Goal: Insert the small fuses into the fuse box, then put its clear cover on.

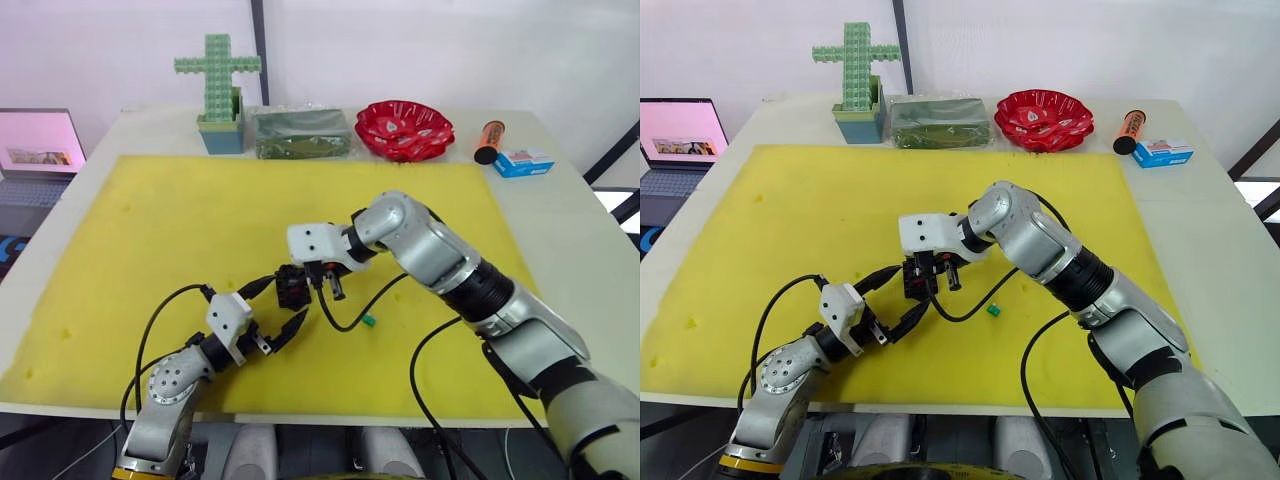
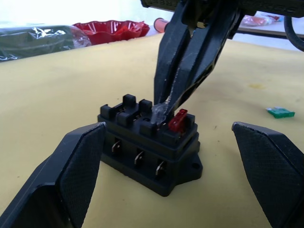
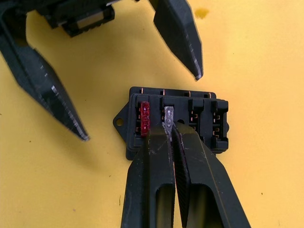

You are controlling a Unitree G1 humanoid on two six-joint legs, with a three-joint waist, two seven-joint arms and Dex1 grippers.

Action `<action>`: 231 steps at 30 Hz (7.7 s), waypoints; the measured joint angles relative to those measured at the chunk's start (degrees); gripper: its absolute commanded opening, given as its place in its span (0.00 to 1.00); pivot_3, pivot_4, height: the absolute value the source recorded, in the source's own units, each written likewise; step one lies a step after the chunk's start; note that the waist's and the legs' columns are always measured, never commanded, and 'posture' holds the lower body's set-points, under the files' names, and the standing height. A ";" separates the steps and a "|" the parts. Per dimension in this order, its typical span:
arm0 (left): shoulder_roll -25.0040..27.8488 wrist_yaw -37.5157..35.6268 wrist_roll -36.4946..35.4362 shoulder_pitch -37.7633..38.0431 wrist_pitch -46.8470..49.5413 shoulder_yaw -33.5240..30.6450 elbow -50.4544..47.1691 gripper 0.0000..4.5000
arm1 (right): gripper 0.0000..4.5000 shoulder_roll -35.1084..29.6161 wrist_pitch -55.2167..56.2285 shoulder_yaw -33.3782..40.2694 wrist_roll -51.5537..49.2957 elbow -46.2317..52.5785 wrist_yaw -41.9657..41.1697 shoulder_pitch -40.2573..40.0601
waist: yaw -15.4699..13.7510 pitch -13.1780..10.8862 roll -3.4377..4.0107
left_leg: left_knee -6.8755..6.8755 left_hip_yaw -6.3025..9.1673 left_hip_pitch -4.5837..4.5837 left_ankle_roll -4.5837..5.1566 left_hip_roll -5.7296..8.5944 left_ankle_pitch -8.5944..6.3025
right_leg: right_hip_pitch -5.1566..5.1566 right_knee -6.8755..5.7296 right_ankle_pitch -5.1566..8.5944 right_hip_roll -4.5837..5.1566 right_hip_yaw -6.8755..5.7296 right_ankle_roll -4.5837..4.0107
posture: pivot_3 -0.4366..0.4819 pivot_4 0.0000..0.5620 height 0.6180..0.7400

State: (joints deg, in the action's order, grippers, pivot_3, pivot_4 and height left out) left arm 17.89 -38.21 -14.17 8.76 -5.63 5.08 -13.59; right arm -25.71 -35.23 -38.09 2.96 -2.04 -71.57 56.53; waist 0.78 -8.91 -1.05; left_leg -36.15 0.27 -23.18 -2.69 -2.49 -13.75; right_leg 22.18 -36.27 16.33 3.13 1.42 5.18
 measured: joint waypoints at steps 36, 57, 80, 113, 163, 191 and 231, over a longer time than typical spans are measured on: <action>0.20 -0.18 -0.09 -0.06 -1.54 -0.08 1.09 1.00 | 0.10 3.37 -8.78 12.33 -11.58 2.08 -0.50 1.20 | 0.04 0.00 0.00 | 0.07 0.00 -0.12 0.00 0.00 0.00 | 0.14 0.01 0.00 0.02 0.00 0.00 | 0.48 0.27 1.00; 1.11 1.03 -0.19 -0.64 1.84 -0.07 -1.24 1.00 | 0.01 3.34 -6.01 14.18 -14.45 8.45 10.48 -12.43 | 0.04 0.00 0.00 | 0.05 -0.02 -0.13 0.00 0.00 0.00 | 0.13 0.01 0.00 0.01 0.00 0.01 | 0.48 0.27 1.00; 1.43 1.05 -0.18 -0.81 2.85 -0.07 -2.23 1.00 | 0.01 2.33 -4.90 12.73 -14.33 4.99 10.94 -13.31 | 0.01 0.00 0.00 | 0.04 -0.01 -0.12 0.00 0.00 0.00 | 0.12 0.02 0.00 -0.01 0.00 0.00 | 0.48 0.27 1.00; 1.42 2.40 -0.15 0.16 4.74 -0.04 -4.65 1.00 | 0.01 1.33 -5.57 9.07 -12.12 3.58 8.87 -11.04 | -0.02 0.09 0.00 | 0.03 0.01 0.00 0.00 -0.01 0.00 | -0.01 0.02 0.02 -0.01 0.01 -0.03 | 0.48 0.27 1.00; 26.80 -16.77 -14.63 -17.56 14.31 -22.04 12.44 1.00 | 1.00 -17.01 -5.63 52.52 -30.38 26.49 23.99 -46.83 | -0.07 0.02 -0.06 | 0.10 -0.20 -0.17 0.02 -0.35 -0.03 | 0.18 0.17 0.04 -0.35 0.16 -0.05 | 0.48 0.27 1.00; 22.61 -33.80 -19.61 -2.88 8.48 -19.53 -6.68 1.00 | 1.00 -20.55 -29.06 47.98 -49.02 14.22 20.26 -37.01 | -0.14 0.02 -0.04 | 0.03 -0.43 -0.18 0.03 -0.34 -0.03 | 0.23 0.22 0.03 -0.25 0.36 -0.21 | 0.48 0.27 1.00; 13.04 -25.53 -11.27 8.94 -3.94 -6.99 -4.34 1.00 | 1.00 -21.52 -44.88 39.38 -57.42 7.06 13.62 -32.62 | -0.15 0.03 -0.05 | 0.00 -0.34 -0.16 0.09 -0.39 -0.06 | 0.25 0.19 0.04 -0.42 0.40 -0.21 | 0.48 0.27 1.00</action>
State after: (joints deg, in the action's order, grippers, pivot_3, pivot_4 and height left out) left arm 30.93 -63.74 -25.44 17.70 -9.57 -1.92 -17.93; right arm -47.22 -80.11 1.29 -54.46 5.03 -57.96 23.91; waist 0.63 -8.87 -1.10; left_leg -36.15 -0.07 -23.34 -2.60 -2.89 -13.81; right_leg 22.43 -36.08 16.37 2.72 1.82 4.97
